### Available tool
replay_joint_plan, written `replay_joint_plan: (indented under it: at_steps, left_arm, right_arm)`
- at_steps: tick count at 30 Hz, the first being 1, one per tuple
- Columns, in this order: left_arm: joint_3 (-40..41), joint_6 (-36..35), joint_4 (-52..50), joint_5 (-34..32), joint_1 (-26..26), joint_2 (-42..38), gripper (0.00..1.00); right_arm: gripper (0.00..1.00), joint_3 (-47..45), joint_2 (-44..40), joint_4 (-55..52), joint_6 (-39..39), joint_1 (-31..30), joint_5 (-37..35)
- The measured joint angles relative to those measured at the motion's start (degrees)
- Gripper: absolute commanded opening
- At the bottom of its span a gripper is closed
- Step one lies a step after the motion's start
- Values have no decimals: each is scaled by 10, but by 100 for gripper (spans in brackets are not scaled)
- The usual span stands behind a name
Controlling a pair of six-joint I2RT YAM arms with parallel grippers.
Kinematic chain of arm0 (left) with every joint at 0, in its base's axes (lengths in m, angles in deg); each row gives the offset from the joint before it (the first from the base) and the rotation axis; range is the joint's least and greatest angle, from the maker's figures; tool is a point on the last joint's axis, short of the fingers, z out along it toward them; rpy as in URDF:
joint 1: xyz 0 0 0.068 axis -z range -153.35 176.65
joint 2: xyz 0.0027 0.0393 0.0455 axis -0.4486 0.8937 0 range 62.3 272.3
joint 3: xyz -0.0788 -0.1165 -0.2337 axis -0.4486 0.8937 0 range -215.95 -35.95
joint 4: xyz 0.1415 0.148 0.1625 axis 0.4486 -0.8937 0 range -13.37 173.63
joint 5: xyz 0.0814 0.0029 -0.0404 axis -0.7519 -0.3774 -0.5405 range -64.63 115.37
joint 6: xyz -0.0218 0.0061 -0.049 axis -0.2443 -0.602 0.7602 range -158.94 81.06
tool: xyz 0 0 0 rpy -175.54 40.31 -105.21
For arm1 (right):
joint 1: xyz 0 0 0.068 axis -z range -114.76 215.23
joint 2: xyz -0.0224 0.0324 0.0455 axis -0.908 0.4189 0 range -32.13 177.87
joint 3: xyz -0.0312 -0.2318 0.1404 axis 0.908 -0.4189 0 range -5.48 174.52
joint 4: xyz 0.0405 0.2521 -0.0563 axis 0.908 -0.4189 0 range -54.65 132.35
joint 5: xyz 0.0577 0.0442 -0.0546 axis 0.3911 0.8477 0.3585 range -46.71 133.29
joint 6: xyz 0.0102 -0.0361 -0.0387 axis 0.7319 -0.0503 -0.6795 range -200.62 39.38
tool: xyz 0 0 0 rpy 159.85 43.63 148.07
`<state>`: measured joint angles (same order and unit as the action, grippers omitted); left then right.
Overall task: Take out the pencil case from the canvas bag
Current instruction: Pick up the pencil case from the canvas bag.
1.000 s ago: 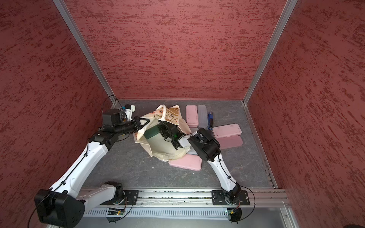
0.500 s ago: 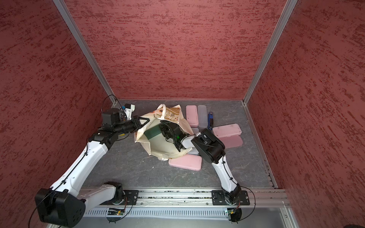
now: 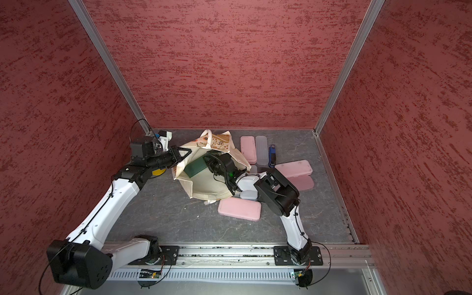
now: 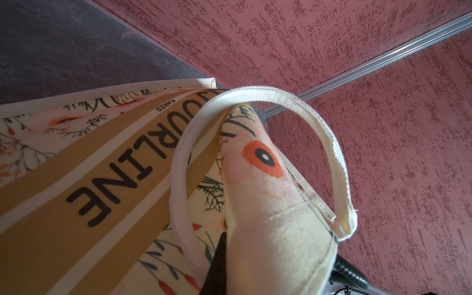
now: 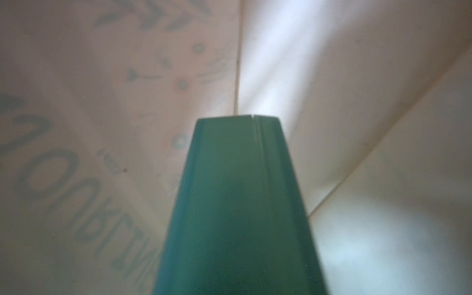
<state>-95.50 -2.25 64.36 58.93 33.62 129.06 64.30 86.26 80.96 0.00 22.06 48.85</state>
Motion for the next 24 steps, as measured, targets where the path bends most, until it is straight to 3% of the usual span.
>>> replay_joint_plan:
  at_steps: [24]
  left_arm:
    - [-30,29,31,7,-61,37,0]
  right_arm:
    - [20,-75,-240,-52,-219,-15,-13]
